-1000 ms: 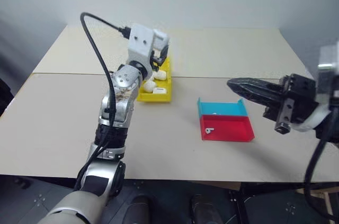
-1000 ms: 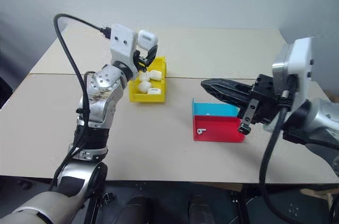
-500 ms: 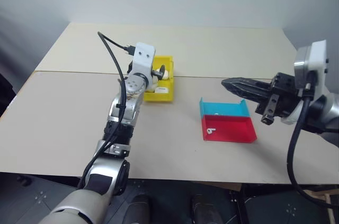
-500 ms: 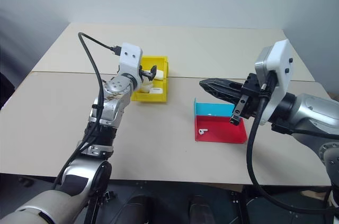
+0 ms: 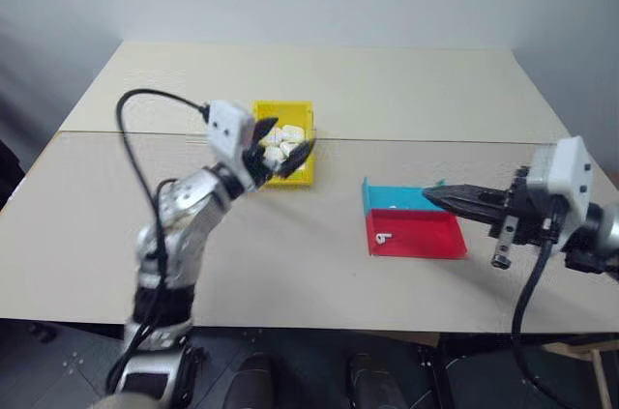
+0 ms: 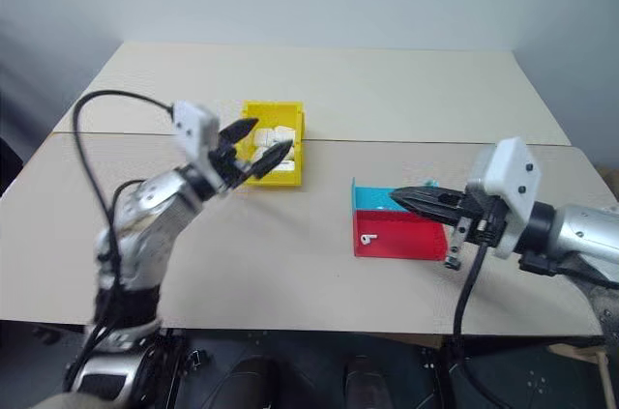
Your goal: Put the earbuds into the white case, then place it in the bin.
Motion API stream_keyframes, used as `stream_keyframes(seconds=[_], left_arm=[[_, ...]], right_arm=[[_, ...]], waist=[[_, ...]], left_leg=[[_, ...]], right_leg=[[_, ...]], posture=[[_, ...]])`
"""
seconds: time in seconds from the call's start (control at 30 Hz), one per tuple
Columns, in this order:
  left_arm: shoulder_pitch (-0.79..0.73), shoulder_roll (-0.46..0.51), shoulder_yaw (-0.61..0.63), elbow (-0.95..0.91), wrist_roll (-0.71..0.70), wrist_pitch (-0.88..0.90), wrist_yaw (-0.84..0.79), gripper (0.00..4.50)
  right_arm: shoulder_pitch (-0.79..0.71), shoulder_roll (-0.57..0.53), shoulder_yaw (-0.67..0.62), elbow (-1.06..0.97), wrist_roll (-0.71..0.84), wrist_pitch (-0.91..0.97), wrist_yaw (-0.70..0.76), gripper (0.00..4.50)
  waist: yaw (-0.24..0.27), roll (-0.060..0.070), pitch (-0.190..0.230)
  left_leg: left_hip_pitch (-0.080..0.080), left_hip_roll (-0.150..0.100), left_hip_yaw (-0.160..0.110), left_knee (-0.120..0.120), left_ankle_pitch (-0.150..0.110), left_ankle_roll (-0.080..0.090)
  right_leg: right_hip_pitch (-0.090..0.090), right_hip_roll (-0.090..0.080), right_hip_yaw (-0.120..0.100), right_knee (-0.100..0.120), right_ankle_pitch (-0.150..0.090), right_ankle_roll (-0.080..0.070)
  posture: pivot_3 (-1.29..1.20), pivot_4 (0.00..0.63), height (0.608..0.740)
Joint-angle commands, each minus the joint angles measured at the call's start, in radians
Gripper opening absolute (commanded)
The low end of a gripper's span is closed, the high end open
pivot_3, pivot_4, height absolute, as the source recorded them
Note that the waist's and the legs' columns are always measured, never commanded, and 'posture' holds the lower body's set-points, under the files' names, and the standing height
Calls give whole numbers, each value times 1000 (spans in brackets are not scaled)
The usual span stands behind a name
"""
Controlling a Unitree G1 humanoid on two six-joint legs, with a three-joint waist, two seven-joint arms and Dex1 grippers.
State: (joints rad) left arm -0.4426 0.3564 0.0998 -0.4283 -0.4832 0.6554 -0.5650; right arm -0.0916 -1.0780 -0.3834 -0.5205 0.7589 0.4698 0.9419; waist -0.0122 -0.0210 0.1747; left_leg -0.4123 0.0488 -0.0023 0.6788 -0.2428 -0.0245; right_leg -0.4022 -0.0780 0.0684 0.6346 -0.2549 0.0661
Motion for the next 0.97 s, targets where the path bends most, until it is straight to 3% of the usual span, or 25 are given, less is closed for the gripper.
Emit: stream_keyframes(seconds=[0.03, 0.2, 0.4, 0.67, 0.97], left_arm=[[109, 103, 99, -212, -131, 86, -39, 4455], [317, 229, 239, -375, -240, 132, -47, 4455], [491, 302, 349, -452, -308, 127, -40, 4455], [563, 385, 423, -446, -361, 99, -61, 4455], [574, 397, 419, -449, -417, 80, -49, 4455]], right_arm=[[-18, -49, -48, 133, -69, -126, 187, 0], [-97, -98, -8, 391, -149, -260, 390, 0], [-115, -121, -10, 568, -200, -374, 571, 0], [-127, -121, -12, 642, -241, -415, 611, 0], [-105, -118, -25, 612, -245, -408, 602, 0]], waist=[[-1, 0, 0], [-3, 0, 0], [-1, 0, 0], [-2, 1, 0], [-2, 1, 0]], left_leg=[[2, 0, 0, -1, 0, 0], [14, 1, 1, -2, 0, 0], [14, 1, 1, -3, 0, 0], [15, 1, 1, -3, 0, 0], [15, 1, 2, -3, 0, 0]], right_leg=[[1, 0, 0, 0, 0, 0], [14, 0, 0, -3, -1, -1], [14, 0, 0, -3, -1, -1], [14, 0, 0, -2, -1, -1], [13, 0, 0, -2, -1, -1]], posture=[[0, 150, 740], [0, 150, 740], [0, 150, 740], [0, 150, 740], [0, 150, 740]])
